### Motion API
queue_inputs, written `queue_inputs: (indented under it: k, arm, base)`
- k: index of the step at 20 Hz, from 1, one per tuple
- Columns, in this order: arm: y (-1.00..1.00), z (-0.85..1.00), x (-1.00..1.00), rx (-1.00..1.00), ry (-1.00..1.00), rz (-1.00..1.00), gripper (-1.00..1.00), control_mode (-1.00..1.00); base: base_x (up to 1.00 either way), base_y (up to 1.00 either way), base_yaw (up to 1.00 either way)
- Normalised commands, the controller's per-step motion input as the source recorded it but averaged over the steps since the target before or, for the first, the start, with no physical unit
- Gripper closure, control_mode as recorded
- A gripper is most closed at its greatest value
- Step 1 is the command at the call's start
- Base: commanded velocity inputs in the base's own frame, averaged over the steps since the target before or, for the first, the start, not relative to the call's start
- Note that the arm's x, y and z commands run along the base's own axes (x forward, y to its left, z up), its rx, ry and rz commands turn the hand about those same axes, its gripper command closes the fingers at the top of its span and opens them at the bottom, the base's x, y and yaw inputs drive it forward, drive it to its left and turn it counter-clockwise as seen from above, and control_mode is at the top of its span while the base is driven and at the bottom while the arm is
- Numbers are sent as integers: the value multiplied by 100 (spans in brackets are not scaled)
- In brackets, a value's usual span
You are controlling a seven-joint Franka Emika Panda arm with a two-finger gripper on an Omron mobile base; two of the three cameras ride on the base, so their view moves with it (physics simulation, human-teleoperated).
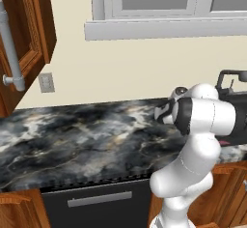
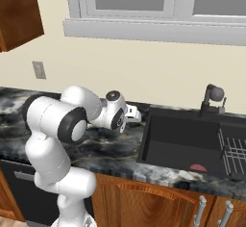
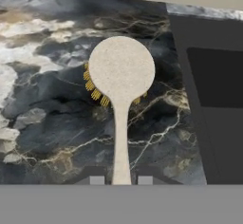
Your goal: Locate and retrieve the bar soap and dish brush from the cabinet. Place them next to the sink.
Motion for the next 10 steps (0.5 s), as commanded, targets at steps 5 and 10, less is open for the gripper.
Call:
queue_inputs:
  k: [5,10]
  arm:
    - [1,-19,11,1,0,0,-100,-100]
    - [0,-6,7,0,0,0,-100,-100]
  base:
    - [0,0,0]
    - [0,0,0]
